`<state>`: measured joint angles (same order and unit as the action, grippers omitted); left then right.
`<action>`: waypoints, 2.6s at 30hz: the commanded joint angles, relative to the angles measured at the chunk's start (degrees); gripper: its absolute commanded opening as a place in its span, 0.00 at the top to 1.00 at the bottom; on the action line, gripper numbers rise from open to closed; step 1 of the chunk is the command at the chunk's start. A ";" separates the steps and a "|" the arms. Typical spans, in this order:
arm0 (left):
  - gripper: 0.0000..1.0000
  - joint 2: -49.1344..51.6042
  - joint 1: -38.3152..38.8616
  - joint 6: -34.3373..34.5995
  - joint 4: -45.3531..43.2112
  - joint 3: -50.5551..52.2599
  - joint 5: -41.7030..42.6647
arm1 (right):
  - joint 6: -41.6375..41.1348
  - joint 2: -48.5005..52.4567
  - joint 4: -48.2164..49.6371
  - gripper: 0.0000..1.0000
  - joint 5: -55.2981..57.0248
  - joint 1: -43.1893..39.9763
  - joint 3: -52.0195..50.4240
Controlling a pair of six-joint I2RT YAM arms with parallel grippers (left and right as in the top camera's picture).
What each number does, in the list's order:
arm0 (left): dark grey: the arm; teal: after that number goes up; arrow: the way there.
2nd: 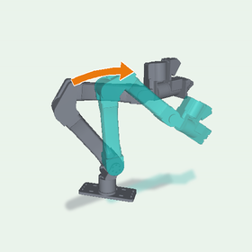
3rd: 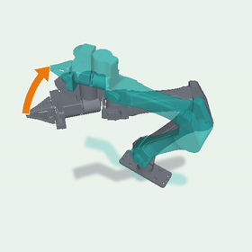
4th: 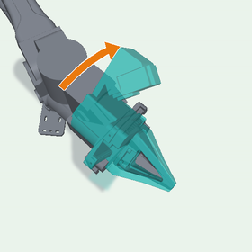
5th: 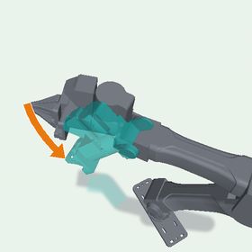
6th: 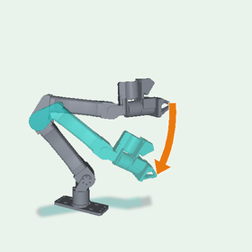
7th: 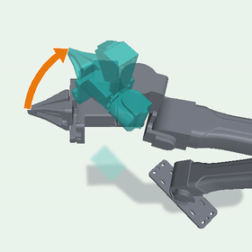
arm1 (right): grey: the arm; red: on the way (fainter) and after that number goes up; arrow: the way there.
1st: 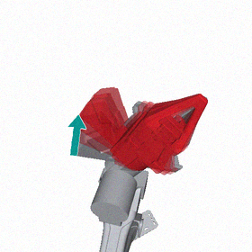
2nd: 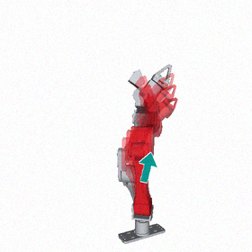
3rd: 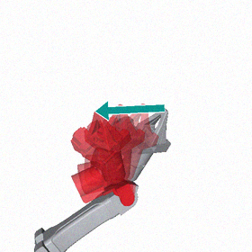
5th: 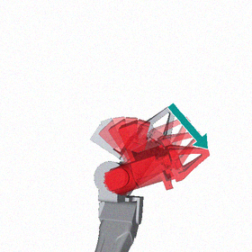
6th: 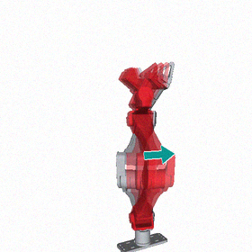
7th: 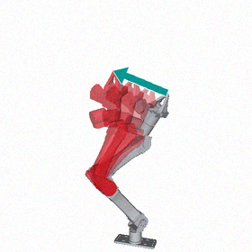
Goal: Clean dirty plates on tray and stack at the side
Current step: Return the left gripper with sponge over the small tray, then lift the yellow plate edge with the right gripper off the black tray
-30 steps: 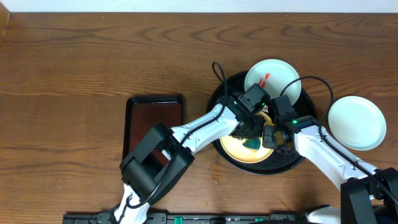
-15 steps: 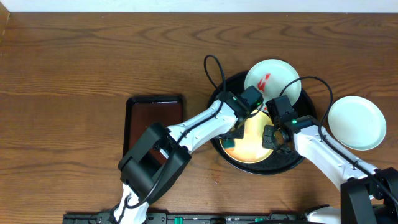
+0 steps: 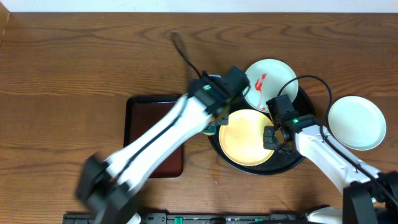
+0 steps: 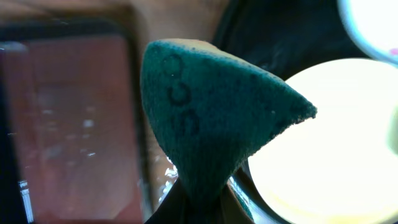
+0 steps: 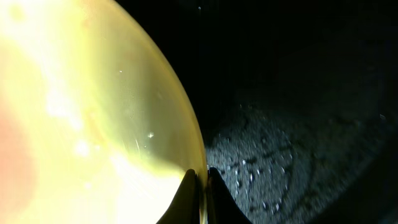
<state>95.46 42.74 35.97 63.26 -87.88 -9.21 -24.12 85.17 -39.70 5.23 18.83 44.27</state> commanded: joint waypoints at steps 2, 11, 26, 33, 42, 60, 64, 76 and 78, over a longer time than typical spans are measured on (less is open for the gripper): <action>0.92 -7.06 -3.76 -0.39 3.30 -0.52 -2.93 | 4.74 -6.05 -1.77 0.99 3.48 0.04 3.58; 0.92 -10.05 -16.96 -3.63 5.35 7.48 -3.87 | 8.37 -17.38 -6.99 0.99 8.96 0.04 10.75; 0.92 -10.05 -31.98 -7.96 -4.22 25.20 7.56 | 23.10 -21.11 -8.41 0.99 35.91 15.02 14.67; 0.92 -10.05 -32.06 -8.13 -4.28 25.20 7.54 | 27.39 -21.09 -8.41 0.99 52.28 26.38 14.67; 0.92 -10.05 -32.06 -8.13 -4.26 25.20 7.54 | 27.93 -21.09 -8.31 0.99 62.27 35.10 14.67; 0.92 -10.05 -32.06 -8.13 -4.28 25.20 7.54 | 33.46 -21.09 -8.04 0.99 63.76 37.16 14.67; 0.92 -10.05 -32.06 -8.13 -4.26 25.20 7.54 | 33.46 -21.09 -8.04 0.99 63.73 37.16 14.67; 0.92 -10.05 -32.06 -8.13 -4.26 25.20 7.54 | 33.46 -21.09 -7.87 0.99 63.76 37.16 14.67; 0.92 -10.05 -32.06 -8.13 -4.26 25.20 7.54 | 33.46 -21.09 -7.87 0.99 63.73 37.16 14.67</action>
<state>85.12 10.92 28.45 58.87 -62.70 -1.63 9.28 64.34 -47.75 66.70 55.46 57.91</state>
